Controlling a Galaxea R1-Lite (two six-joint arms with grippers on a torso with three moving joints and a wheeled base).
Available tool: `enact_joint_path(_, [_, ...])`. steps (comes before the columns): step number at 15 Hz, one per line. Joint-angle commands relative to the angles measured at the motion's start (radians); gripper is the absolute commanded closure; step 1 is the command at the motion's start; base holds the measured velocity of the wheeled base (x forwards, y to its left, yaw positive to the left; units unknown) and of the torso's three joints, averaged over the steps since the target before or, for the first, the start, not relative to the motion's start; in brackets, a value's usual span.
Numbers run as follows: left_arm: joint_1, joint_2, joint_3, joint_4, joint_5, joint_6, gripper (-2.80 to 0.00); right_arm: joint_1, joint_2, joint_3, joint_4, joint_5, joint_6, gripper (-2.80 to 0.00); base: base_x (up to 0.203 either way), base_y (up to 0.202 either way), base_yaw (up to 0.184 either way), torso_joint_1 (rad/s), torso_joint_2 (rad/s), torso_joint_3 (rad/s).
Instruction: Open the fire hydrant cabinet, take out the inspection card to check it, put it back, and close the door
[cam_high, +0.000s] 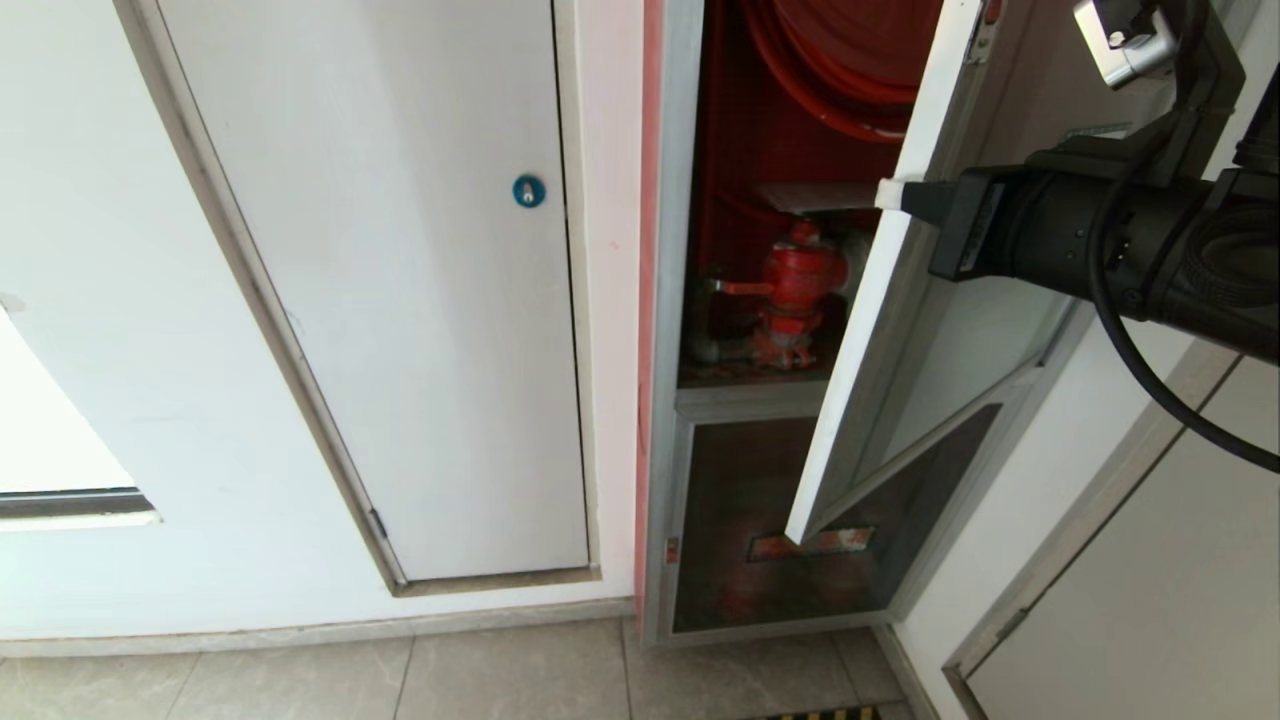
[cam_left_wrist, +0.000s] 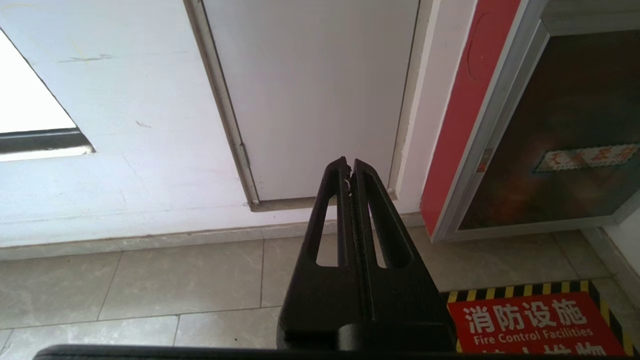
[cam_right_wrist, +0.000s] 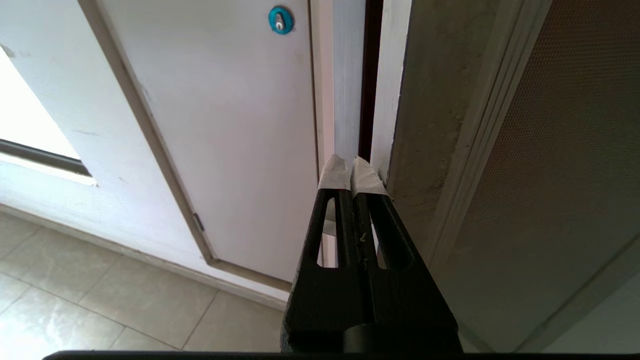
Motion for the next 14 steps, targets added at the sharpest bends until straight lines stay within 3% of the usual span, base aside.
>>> enact_joint_path(1, [0.000,-0.002,0.000,0.000,0.000,0.000,0.00,0.000,-0.003,0.000,-0.003,-0.007,0.000,0.00,0.000,0.000,0.000,0.000,0.00,0.000])
enact_joint_path(6, [0.000,-0.002,0.000,0.000,0.000,0.000,0.00,-0.001,-0.007,0.000,-0.004,-0.054,0.003,0.00,0.000,0.000,0.000,0.000,0.00,0.000])
enact_joint_path(14, [0.000,-0.002,0.000,0.000,0.000,0.000,0.00,-0.001,-0.064,0.033,0.000,-0.058,0.001,0.00,0.000,0.000,0.000,0.000,0.00,0.000])
